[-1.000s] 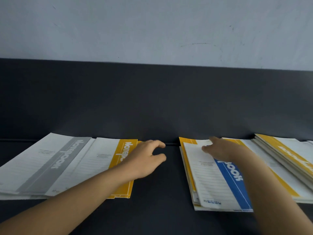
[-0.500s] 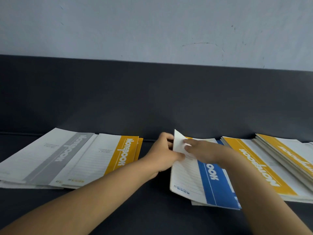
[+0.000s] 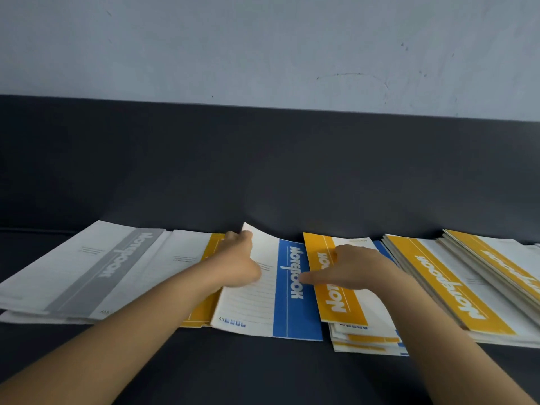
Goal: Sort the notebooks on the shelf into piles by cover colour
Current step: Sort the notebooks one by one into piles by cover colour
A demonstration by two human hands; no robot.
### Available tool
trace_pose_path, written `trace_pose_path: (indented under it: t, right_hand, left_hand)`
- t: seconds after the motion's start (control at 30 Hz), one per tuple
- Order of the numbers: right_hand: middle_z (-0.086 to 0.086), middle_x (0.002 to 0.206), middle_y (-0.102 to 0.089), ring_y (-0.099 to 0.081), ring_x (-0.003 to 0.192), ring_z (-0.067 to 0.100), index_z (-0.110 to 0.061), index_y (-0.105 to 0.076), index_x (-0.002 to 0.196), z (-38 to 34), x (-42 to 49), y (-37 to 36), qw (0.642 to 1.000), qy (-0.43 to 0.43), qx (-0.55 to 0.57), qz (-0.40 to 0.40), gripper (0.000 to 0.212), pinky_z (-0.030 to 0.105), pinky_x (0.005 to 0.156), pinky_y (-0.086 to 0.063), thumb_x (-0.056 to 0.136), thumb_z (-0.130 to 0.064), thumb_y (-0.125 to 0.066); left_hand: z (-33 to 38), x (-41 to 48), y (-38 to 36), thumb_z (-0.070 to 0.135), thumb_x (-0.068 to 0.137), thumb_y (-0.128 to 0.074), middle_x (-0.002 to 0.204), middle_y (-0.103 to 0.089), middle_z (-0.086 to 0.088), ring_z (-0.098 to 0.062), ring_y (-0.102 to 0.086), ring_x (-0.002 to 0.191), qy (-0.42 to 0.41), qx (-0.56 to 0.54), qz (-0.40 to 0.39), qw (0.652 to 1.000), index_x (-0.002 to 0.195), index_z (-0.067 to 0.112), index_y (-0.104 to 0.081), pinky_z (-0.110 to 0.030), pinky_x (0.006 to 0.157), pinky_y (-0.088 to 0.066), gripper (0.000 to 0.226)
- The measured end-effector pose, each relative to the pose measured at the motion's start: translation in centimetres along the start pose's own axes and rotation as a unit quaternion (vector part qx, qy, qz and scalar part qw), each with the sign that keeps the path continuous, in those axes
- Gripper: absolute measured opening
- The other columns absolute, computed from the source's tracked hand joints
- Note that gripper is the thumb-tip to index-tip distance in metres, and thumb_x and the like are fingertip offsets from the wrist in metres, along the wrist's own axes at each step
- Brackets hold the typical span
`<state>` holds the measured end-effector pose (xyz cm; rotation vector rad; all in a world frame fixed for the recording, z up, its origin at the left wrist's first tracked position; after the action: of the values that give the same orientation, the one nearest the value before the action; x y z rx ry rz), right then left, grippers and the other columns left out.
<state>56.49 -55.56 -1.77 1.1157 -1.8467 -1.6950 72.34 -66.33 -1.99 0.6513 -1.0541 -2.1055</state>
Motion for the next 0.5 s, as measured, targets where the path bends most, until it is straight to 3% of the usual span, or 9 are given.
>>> trace_pose_path:
  t: [0.1,0.17,0.23,0.3,0.37,0.43,0.5]
  right_hand:
    - [0.001,0.114,-0.058,-0.055,0.103,0.016,-0.021,-0.049,0.121,-0.1,0.3,-0.4,1.0,-0.004,-0.021,0.005,0.072,0.026,0.075,-0.043,0.074,-0.075,-0.054]
    - [-0.001,0.095,-0.057,-0.055,0.089,0.015,-0.021,-0.053,0.099,-0.1,0.3,-0.1,0.999,0.003,-0.017,0.037,0.054,0.026,0.07,-0.043,0.08,-0.07,-0.049]
    - [-0.001,0.079,-0.057,-0.055,0.074,0.015,-0.017,-0.053,0.079,-0.1,0.2,0.7,0.995,0.014,0.018,0.094,0.049,0.026,0.062,-0.041,0.085,-0.064,-0.043]
    - [0.001,0.064,-0.057,-0.054,0.061,0.017,-0.011,-0.054,0.069,0.1,-0.1,1.6,0.986,0.012,0.081,0.144,0.05,0.025,0.054,-0.039,0.088,-0.054,-0.041]
    - [0.004,0.057,-0.057,-0.058,0.054,0.017,-0.009,-0.057,0.069,0.1,-0.5,2.2,0.975,0.011,0.154,0.16,0.044,0.024,0.053,-0.041,0.089,-0.045,-0.042]
    - [0.003,0.05,-0.056,-0.057,0.044,0.014,-0.008,-0.059,0.066,-0.4,-1.2,2.8,0.955,0.028,0.239,0.174,0.039,0.021,0.046,-0.042,0.09,-0.037,-0.046]
    - [-0.004,0.039,-0.04,-0.039,0.035,0.01,-0.01,-0.048,0.053,-1.6,-2.4,3.3,0.924,0.06,0.323,0.195,0.041,0.019,0.038,-0.032,0.088,-0.032,-0.053]
  left_hand:
    - [-0.1,0.0,-1.1,0.035,0.086,-0.07,0.161,-0.002,0.001,-0.023,-0.019,0.146,0.004,-0.024,-0.043,0.999,0.155,0.023,-0.007,-0.033,0.107,-0.035,0.095]
    - [0.0,0.0,-0.9,0.038,0.086,-0.07,0.162,0.009,0.002,-0.023,-0.012,0.149,-0.008,-0.057,-0.02,0.998,0.155,0.025,-0.009,-0.034,0.112,-0.029,0.093]
    - [-0.1,0.1,-0.4,0.038,0.087,-0.069,0.163,0.012,0.0,-0.021,-0.004,0.15,-0.025,-0.058,0.017,0.998,0.154,0.024,-0.014,-0.035,0.118,-0.022,0.087]
    - [-0.1,0.3,0.0,0.039,0.089,-0.066,0.161,-0.014,0.0,-0.018,-0.02,0.146,-0.048,-0.1,0.033,0.993,0.15,0.023,-0.027,-0.032,0.113,-0.028,0.074]
    - [-0.1,0.5,0.0,0.042,0.089,-0.064,0.145,-0.044,0.002,-0.016,-0.044,0.132,-0.055,-0.216,0.014,0.975,0.14,0.022,-0.045,-0.032,0.109,-0.036,0.058]
    - [0.5,0.3,-0.3,0.045,0.087,-0.065,0.126,-0.061,-0.005,-0.022,-0.062,0.113,-0.035,-0.371,-0.039,0.927,0.127,0.017,-0.056,-0.04,0.104,-0.047,0.05]
    - [1.5,-0.3,-0.3,0.046,0.085,-0.066,0.118,-0.064,-0.014,-0.033,-0.069,0.102,0.007,-0.512,-0.111,0.852,0.123,0.01,-0.055,-0.045,0.092,-0.055,0.054]
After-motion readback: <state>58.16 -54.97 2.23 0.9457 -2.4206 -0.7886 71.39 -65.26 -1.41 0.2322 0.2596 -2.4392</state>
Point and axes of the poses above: each hand's wrist, its own x-axis towards the middle knuckle, its own y-axis out of the back of the hand, z = x × y, the point moved 4 cm from there along x, towards the middle knuckle
